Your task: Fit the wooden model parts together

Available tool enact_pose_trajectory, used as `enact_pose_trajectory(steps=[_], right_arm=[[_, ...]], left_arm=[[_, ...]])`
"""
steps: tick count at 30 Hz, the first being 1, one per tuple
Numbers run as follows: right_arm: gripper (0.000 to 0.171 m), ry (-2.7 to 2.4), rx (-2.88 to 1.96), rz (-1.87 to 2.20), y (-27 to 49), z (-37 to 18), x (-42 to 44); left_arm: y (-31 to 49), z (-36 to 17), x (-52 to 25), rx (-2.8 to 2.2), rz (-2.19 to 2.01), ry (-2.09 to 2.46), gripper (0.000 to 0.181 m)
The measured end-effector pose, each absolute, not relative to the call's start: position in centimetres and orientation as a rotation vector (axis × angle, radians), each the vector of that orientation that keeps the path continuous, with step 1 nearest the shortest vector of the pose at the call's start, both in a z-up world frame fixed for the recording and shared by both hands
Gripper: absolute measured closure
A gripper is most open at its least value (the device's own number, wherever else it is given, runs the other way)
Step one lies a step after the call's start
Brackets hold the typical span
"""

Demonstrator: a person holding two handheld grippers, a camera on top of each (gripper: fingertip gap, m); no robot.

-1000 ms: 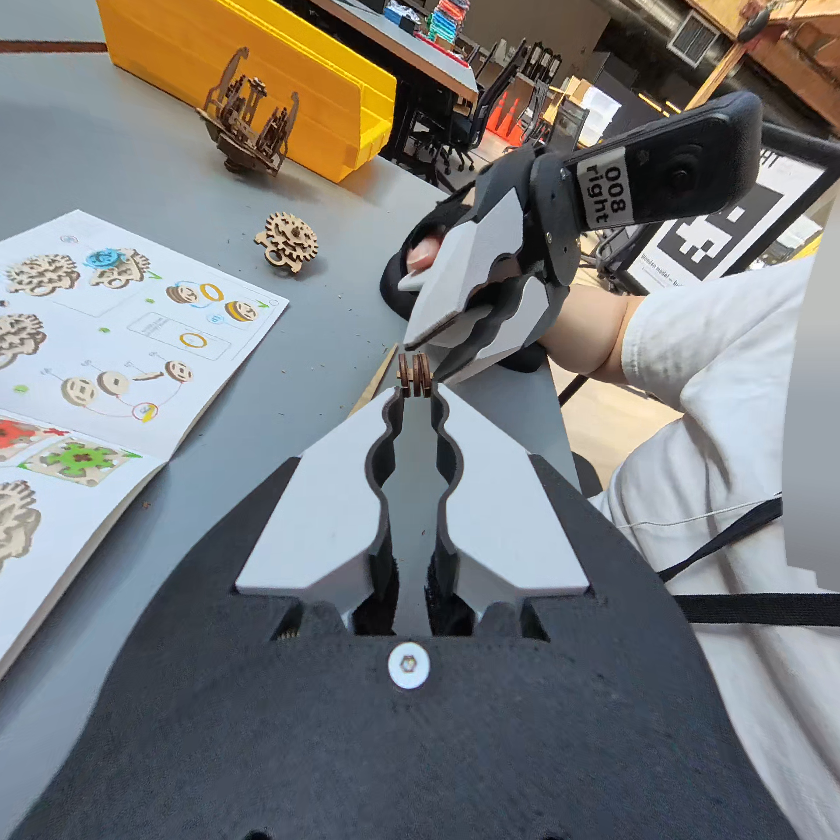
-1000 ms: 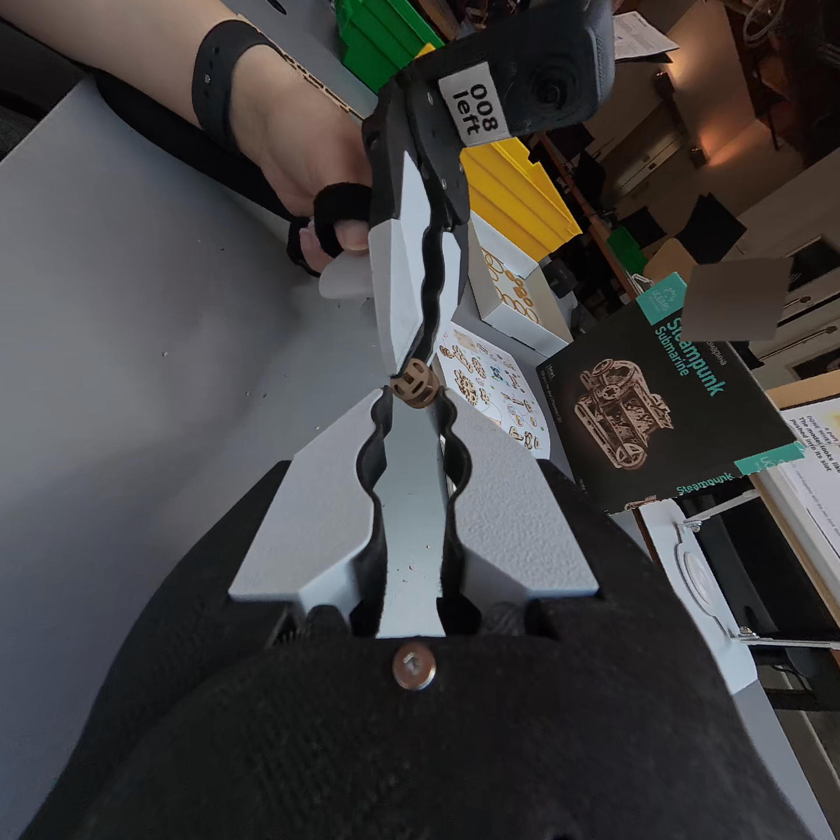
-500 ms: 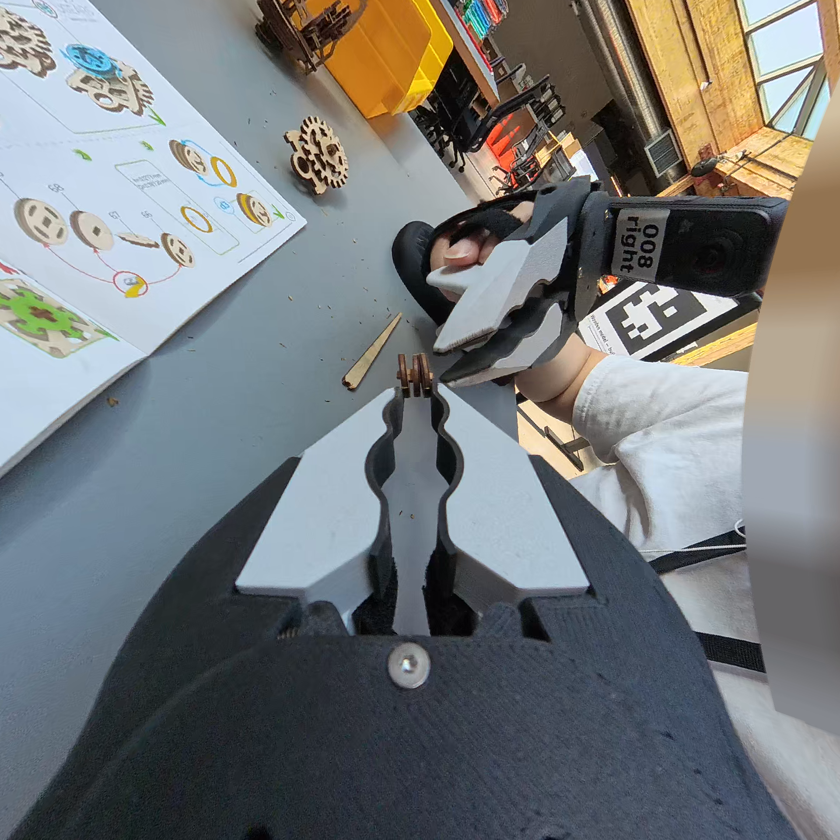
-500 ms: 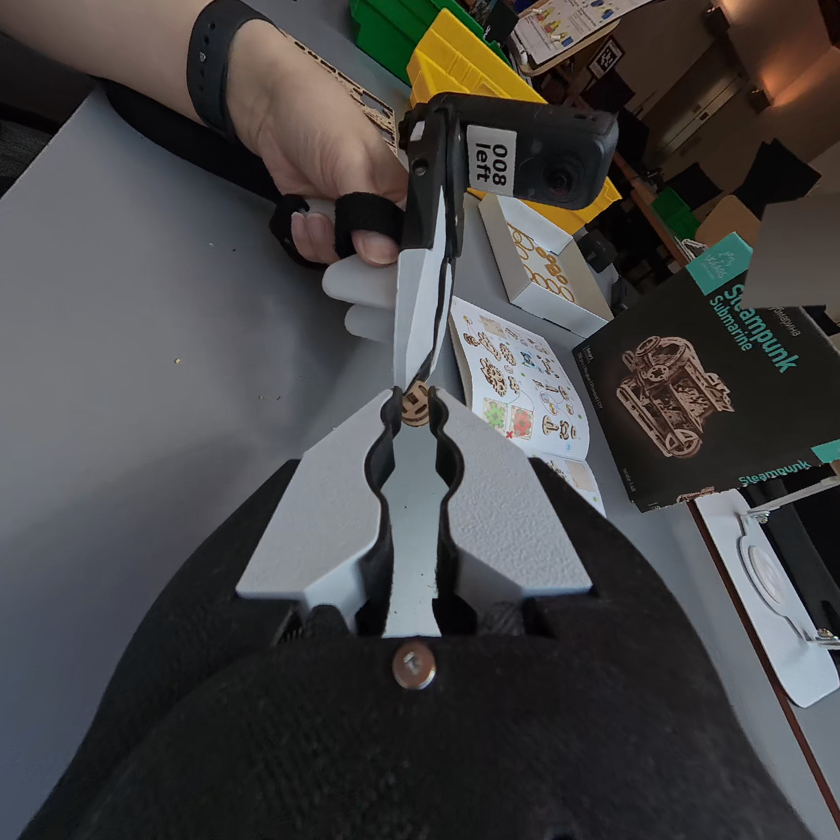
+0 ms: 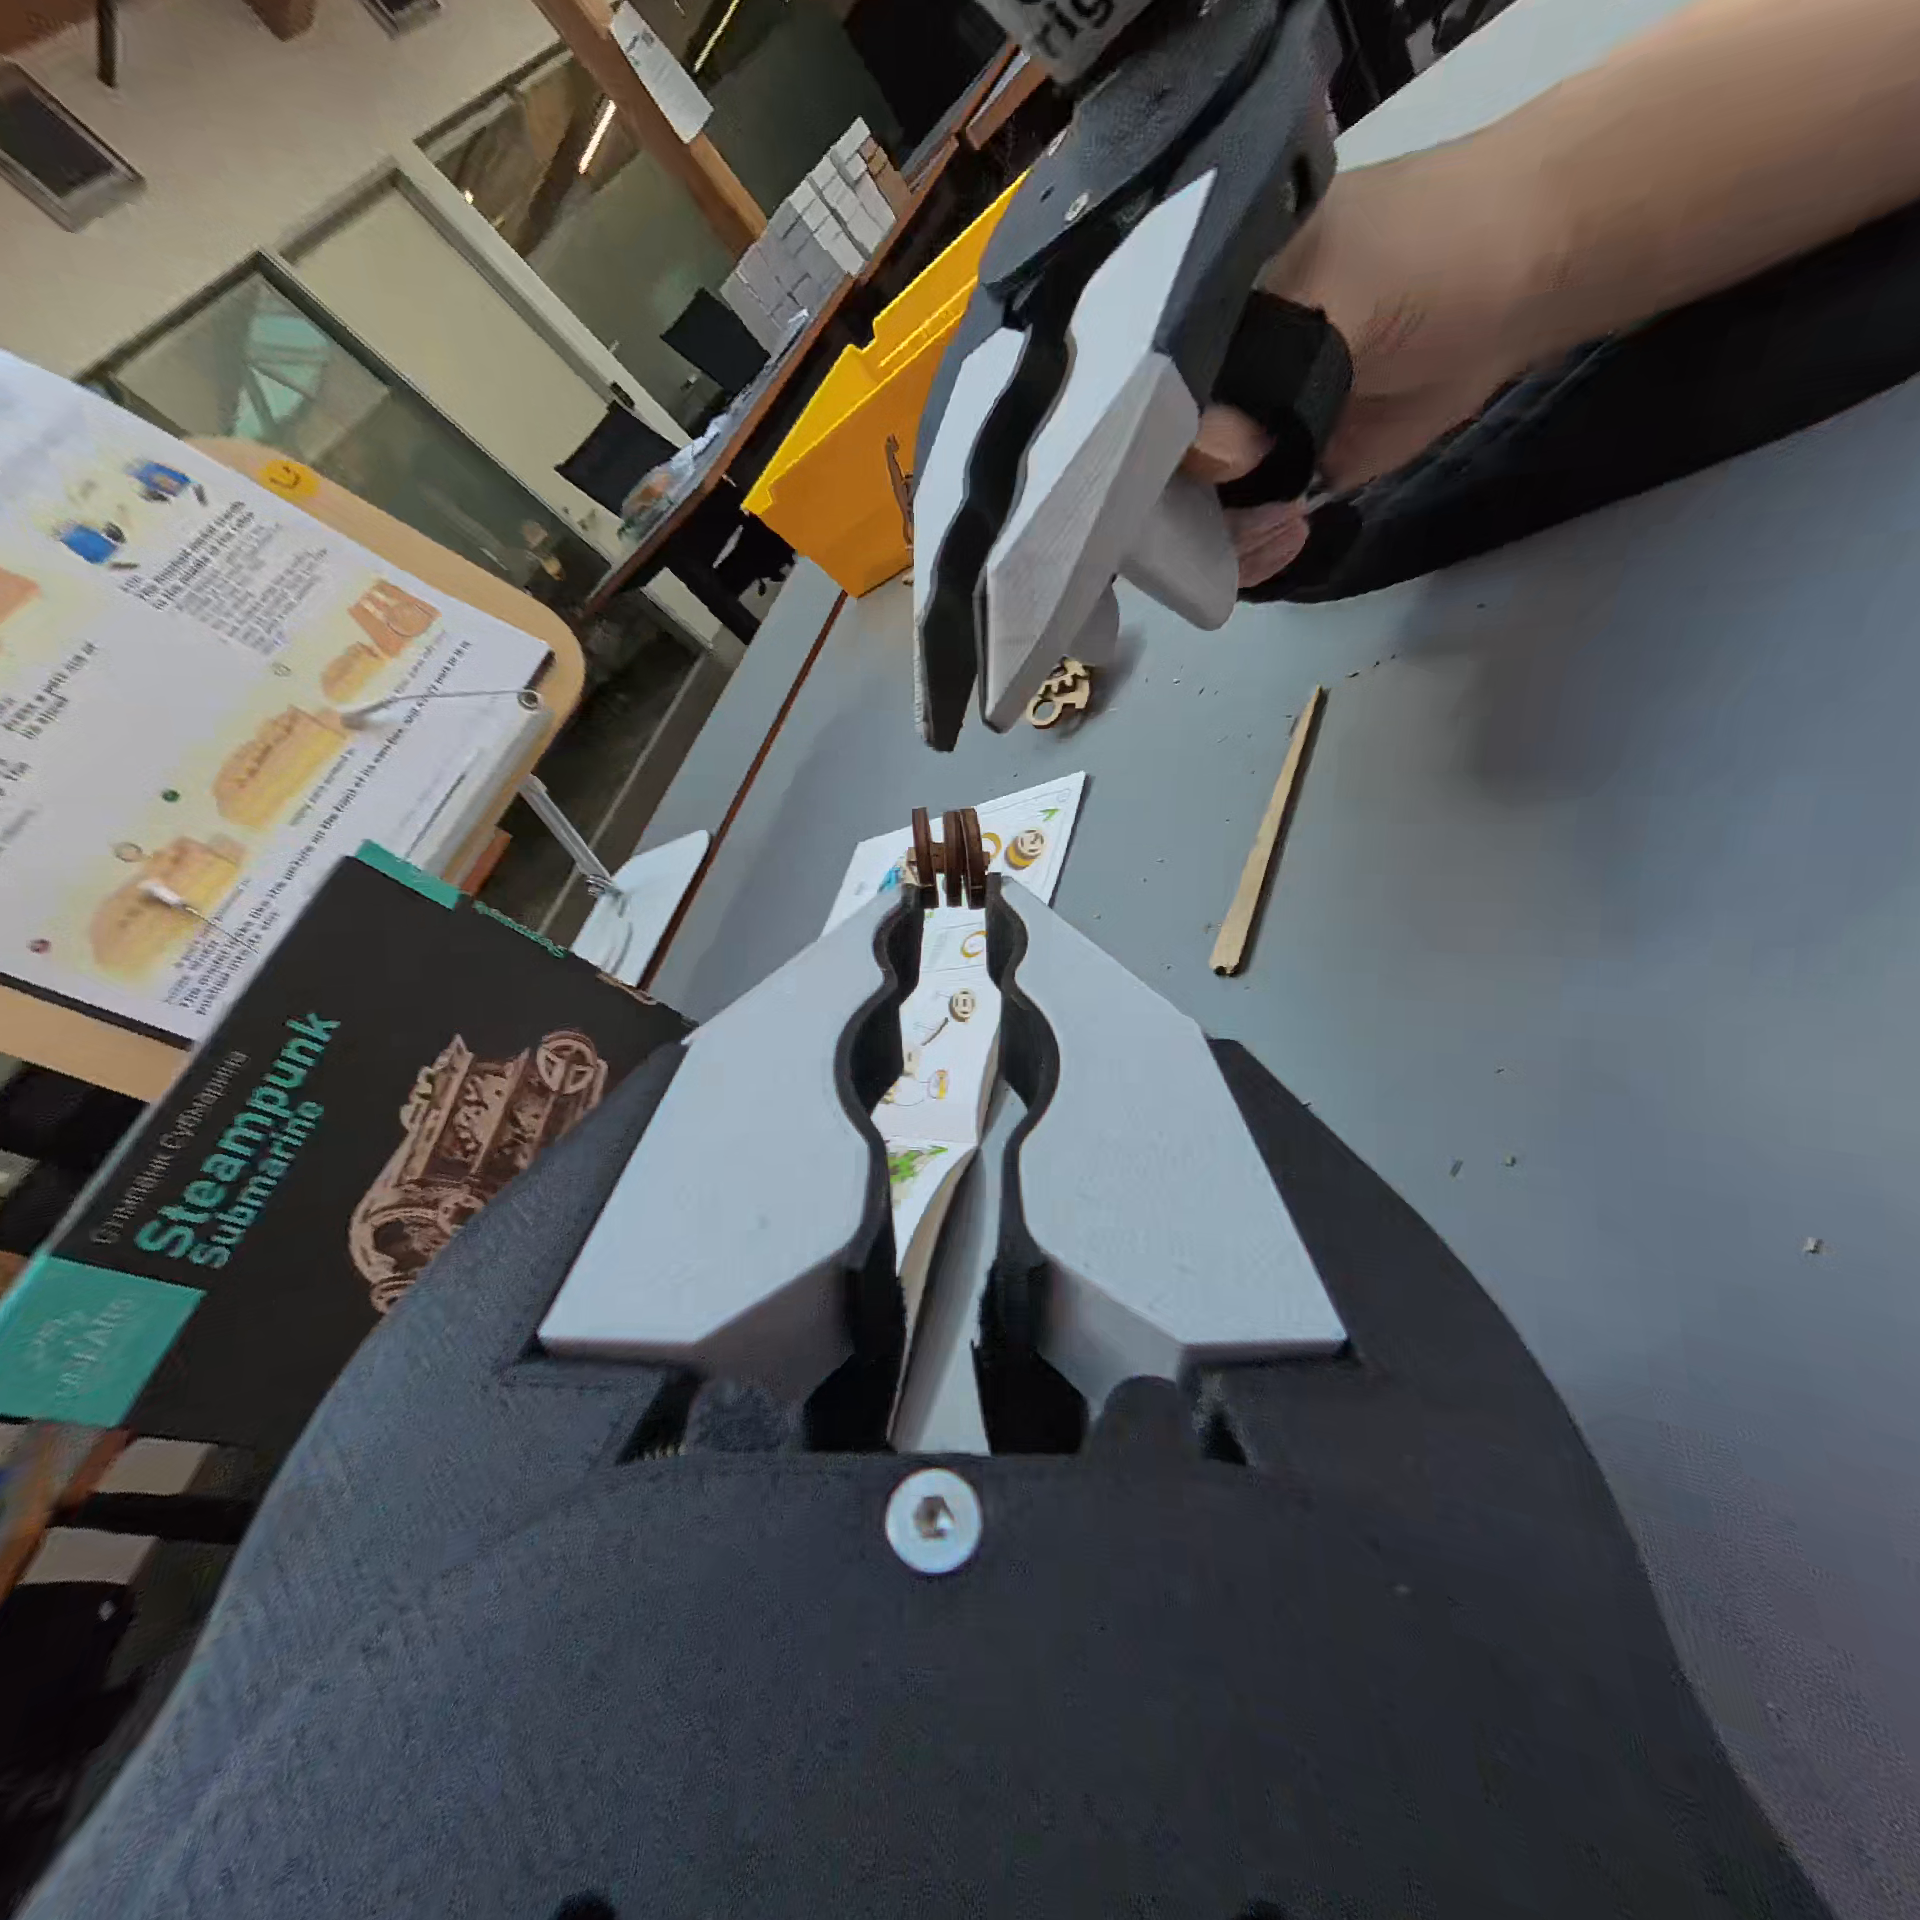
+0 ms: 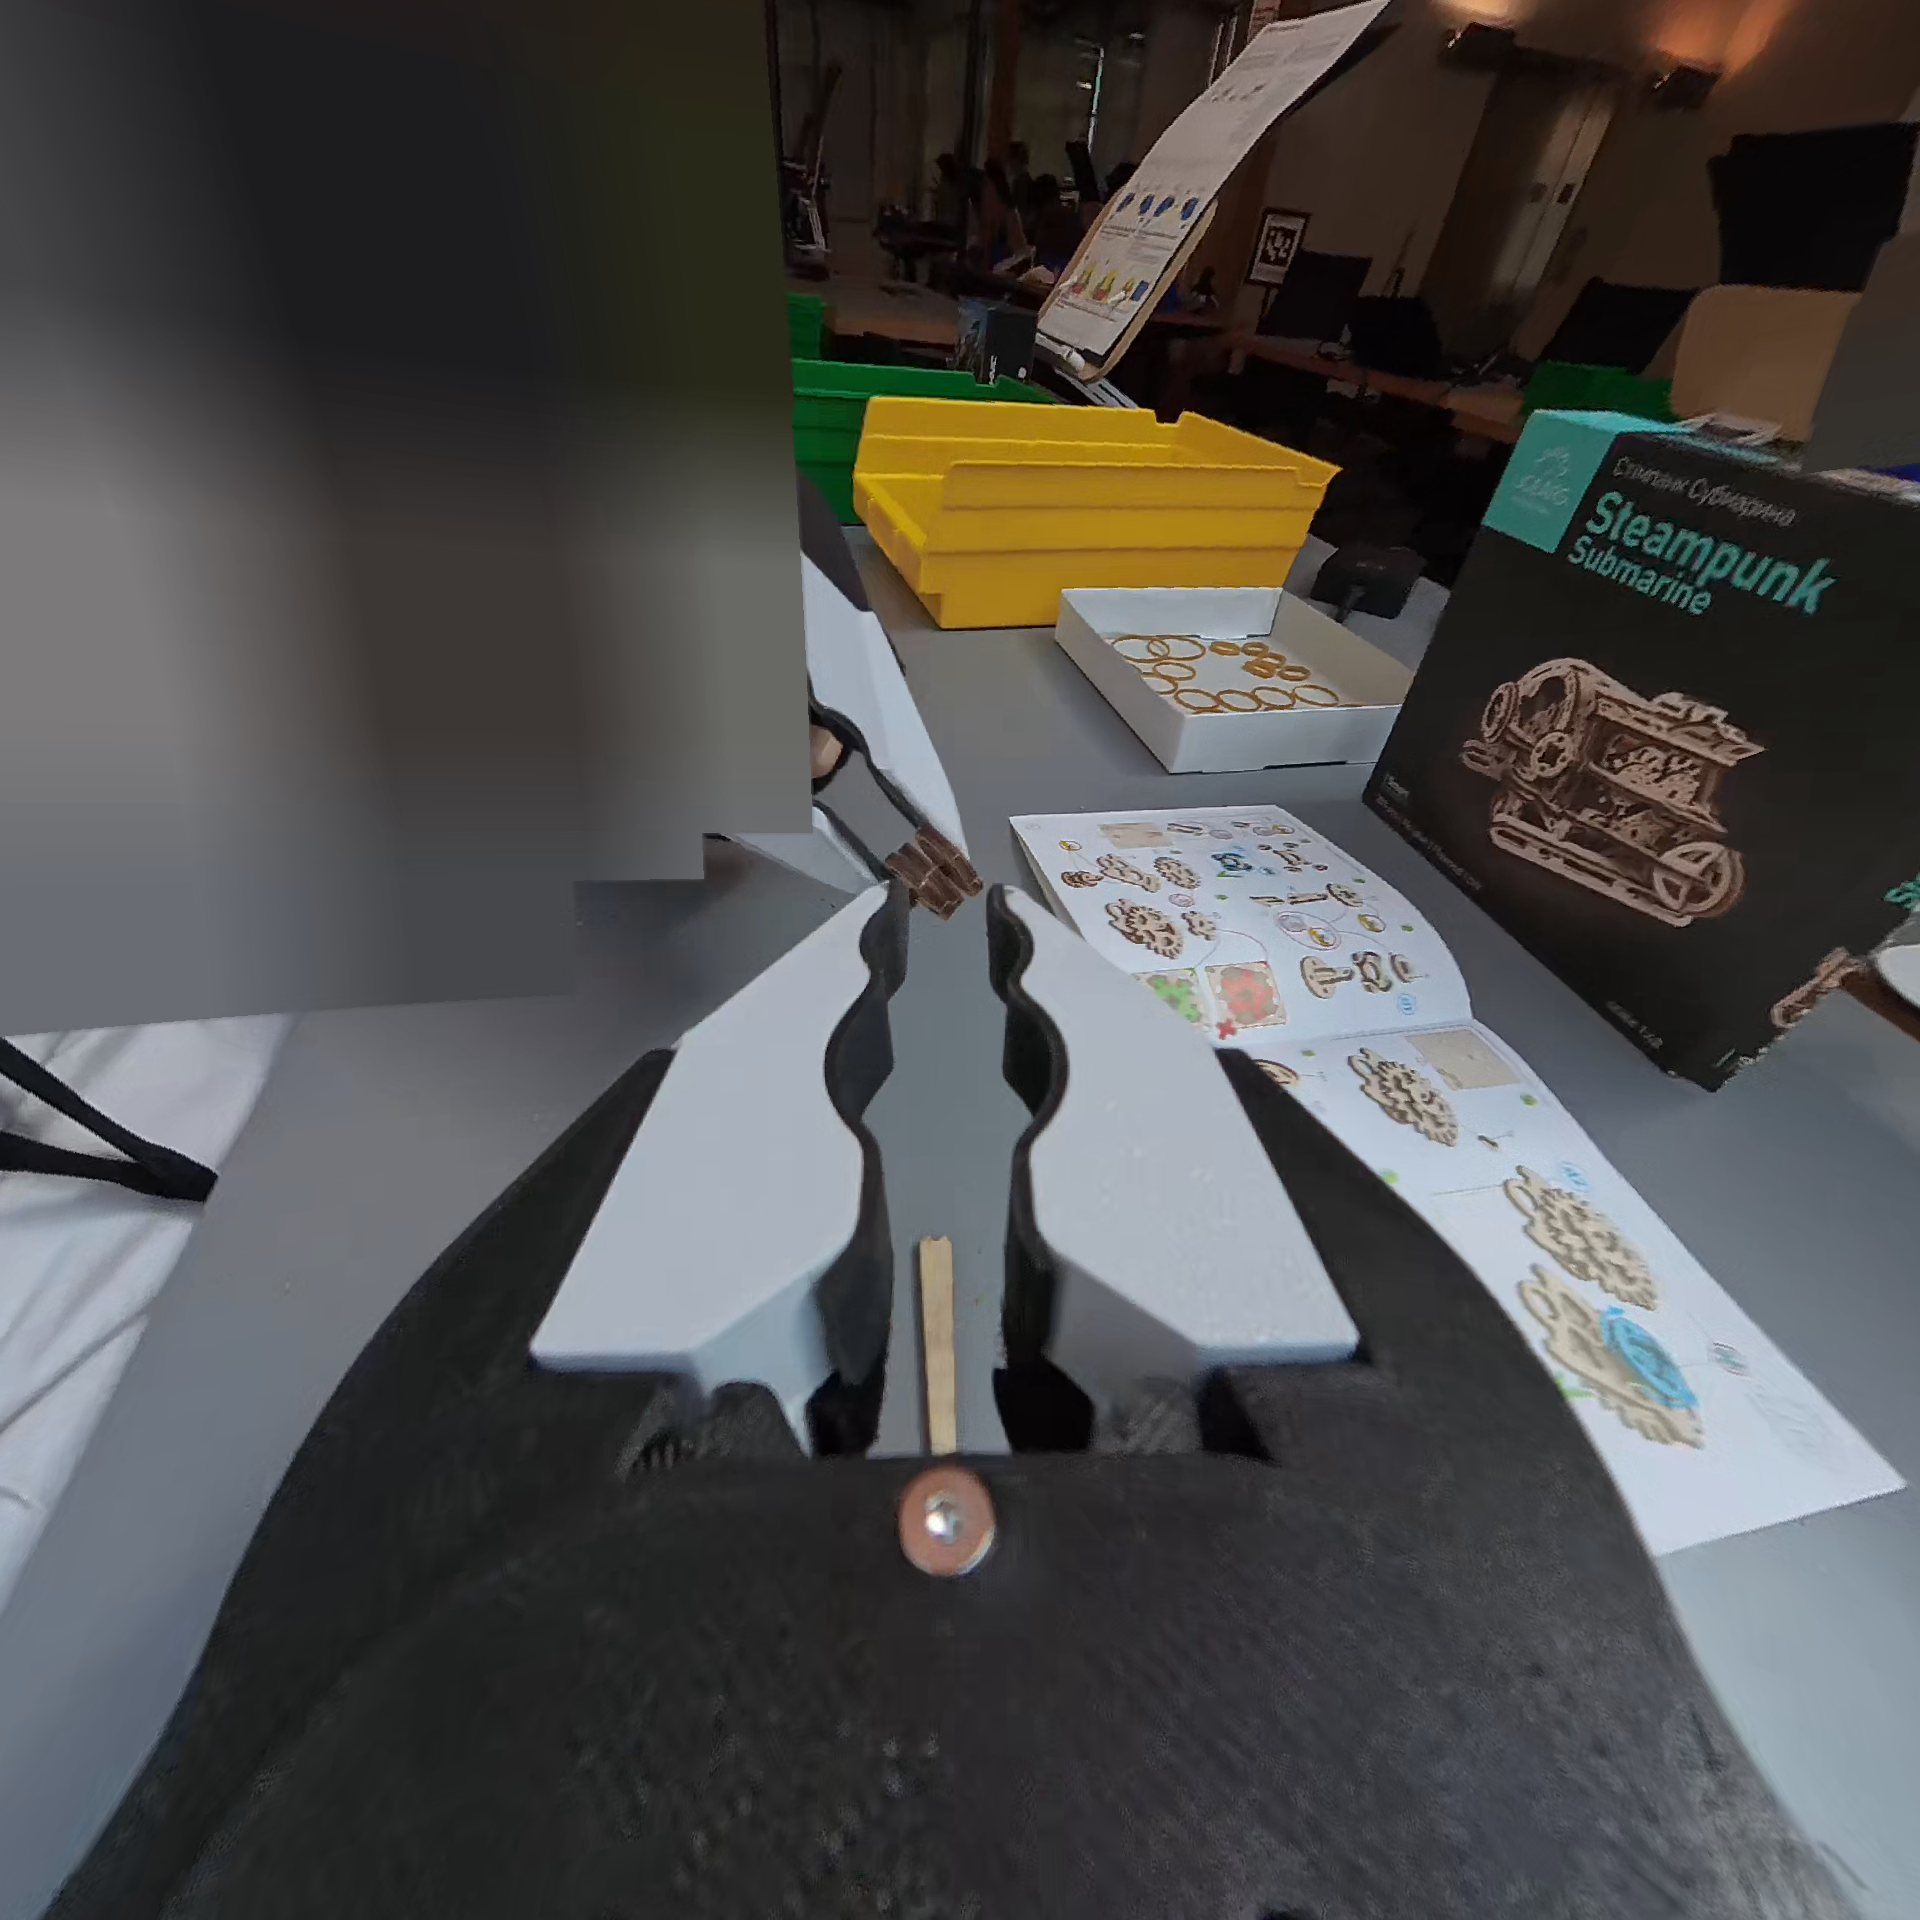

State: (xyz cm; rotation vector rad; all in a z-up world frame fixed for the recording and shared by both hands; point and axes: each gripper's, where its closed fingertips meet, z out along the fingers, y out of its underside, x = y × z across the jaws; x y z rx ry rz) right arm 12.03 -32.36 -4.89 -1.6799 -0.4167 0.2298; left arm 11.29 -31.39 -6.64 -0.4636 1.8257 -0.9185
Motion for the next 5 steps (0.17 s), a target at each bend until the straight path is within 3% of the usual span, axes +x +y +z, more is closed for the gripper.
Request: enact_pose_trajectory(steps=[5], right_arm=[[0.150,-0.057,-1.653,0.979,-33.01,-4.23,12.17]], left_arm=[[-31.06,-5.93,10.92,-0.193,-0.590,1.701,0.171]])
